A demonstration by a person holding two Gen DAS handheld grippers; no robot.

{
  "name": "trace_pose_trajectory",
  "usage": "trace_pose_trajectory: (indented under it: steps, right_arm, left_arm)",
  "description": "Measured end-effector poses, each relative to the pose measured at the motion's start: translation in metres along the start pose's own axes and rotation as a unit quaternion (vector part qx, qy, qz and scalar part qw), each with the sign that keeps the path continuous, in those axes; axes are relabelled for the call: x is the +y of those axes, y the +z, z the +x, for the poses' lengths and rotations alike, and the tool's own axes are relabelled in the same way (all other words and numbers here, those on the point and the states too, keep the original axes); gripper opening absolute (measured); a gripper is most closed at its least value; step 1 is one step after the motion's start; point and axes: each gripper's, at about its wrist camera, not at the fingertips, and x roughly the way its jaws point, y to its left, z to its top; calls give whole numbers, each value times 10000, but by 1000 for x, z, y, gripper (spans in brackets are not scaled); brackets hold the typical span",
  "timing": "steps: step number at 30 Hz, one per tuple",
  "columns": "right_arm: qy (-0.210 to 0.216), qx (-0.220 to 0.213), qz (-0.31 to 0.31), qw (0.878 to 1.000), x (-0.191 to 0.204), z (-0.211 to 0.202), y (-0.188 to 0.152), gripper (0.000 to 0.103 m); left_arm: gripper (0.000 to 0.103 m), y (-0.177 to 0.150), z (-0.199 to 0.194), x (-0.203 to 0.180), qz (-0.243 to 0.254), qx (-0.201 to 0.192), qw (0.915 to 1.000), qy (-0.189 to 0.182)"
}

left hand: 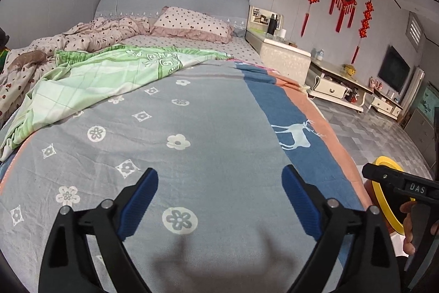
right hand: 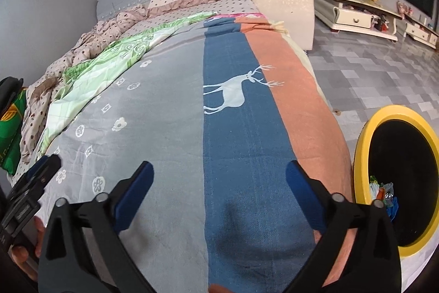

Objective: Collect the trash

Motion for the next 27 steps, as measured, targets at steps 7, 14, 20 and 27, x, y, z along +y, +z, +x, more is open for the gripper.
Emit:
trace_pose_trajectory:
  steps: [7, 14, 20, 27]
  right_arm:
    - [-312, -606, -83, 9976, 3, -18, -4, 95]
    - [-578, -1247, -148, 9904, 12, -52, -9, 95]
    - [-616, -1671, 21, 9840, 14, -81, -14, 95]
    - [-625, -1932, 71, 9791, 15, -107, -25, 95]
  left_arm:
    - [91, 0, -20, -5, 87, -264, 9995, -126]
    - [92, 0, -50, -15, 94, -630, 9975, -321]
    - [93, 1, -76, -21, 87, -929, 9945, -484]
    - [95, 1, -97, -33, 173, -1143, 9914, -618]
